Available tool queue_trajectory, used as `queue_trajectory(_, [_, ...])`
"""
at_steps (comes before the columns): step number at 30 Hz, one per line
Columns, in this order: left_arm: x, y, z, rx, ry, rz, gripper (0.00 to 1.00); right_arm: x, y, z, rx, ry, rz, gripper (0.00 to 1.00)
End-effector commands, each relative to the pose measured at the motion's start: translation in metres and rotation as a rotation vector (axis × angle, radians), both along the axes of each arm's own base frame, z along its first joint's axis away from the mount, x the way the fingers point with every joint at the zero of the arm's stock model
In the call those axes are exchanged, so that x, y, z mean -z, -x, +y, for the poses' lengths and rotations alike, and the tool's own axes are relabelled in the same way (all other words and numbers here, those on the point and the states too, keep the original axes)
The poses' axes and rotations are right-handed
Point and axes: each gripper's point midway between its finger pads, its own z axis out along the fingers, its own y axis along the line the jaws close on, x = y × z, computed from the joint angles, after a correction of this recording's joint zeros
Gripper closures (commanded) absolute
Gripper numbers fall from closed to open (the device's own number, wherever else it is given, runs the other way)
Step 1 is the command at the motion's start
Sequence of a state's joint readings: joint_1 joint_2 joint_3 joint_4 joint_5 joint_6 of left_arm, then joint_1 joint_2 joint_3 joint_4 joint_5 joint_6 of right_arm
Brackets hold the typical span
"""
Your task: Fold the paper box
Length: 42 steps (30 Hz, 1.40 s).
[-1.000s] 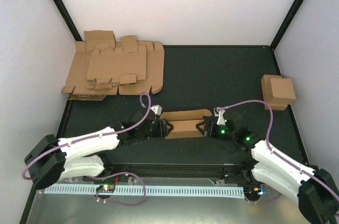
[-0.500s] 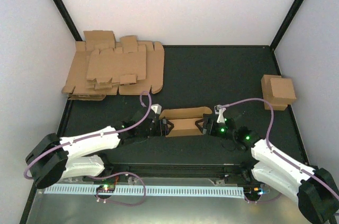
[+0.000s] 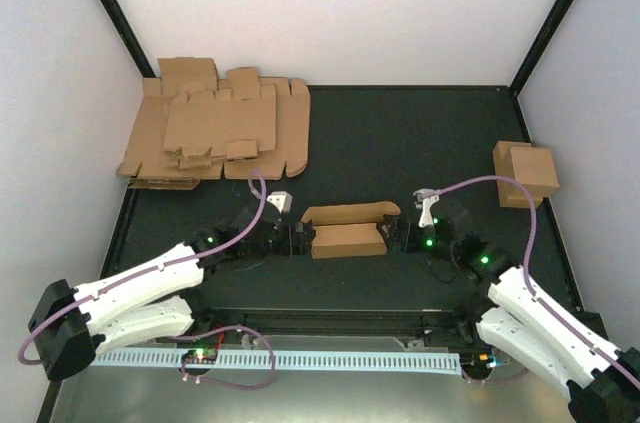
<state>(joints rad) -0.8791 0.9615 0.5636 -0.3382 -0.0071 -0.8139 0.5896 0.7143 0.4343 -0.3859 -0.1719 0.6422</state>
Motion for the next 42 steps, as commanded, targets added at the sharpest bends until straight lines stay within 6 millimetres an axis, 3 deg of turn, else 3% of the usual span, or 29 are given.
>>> queue_trajectory(1, [-0.029, -0.009, 0.006, 0.038, -0.067, -0.103, 0.21, -0.026, -0.001, -0.013, -0.018, 0.106, -0.093, 0.02])
queue_trajectory(7, [-0.053, -0.022, 0.012, 0.080, -0.161, -0.170, 0.22, -0.046, 0.006, 0.005, -0.092, 0.018, -0.074, 0.05])
queue_trajectory(12, [-0.094, -0.037, 0.002, 0.155, -0.184, -0.251, 0.19, -0.069, -0.003, 0.009, -0.099, 0.034, -0.109, 0.04])
queue_trajectory(16, [-0.104, -0.022, -0.026, 0.309, -0.103, -0.208, 0.24, -0.102, -0.021, 0.009, -0.098, 0.097, -0.183, 0.03])
queue_trajectory(19, [-0.101, 0.002, -0.047, 0.402, 0.036, -0.128, 0.37, -0.120, -0.035, 0.020, -0.131, 0.132, -0.188, 0.12])
queue_trajectory(21, [-0.102, 0.020, -0.060, 0.432, 0.119, -0.090, 0.42, -0.122, -0.045, 0.030, -0.152, 0.150, -0.150, 0.19])
queue_trajectory(23, [-0.106, 0.042, -0.076, 0.468, 0.196, -0.079, 0.45, -0.118, -0.055, 0.043, -0.190, 0.155, -0.115, 0.28])
queue_trajectory(26, [-0.095, 0.065, -0.091, 0.480, 0.260, -0.046, 0.57, -0.104, -0.069, 0.061, -0.228, 0.168, -0.044, 0.54])
queue_trajectory(32, [-0.059, 0.076, -0.107, 0.450, 0.263, -0.102, 0.97, -0.075, -0.095, 0.090, -0.288, 0.199, 0.083, 0.94])
queue_trajectory(37, [-0.024, 0.070, -0.118, 0.438, 0.192, -0.134, 0.98, -0.048, -0.108, 0.109, -0.365, 0.252, 0.217, 0.98])
queue_trajectory(42, [-0.009, 0.061, -0.129, 0.433, 0.156, -0.150, 0.99, -0.018, -0.111, 0.100, -0.345, 0.348, 0.304, 0.96])
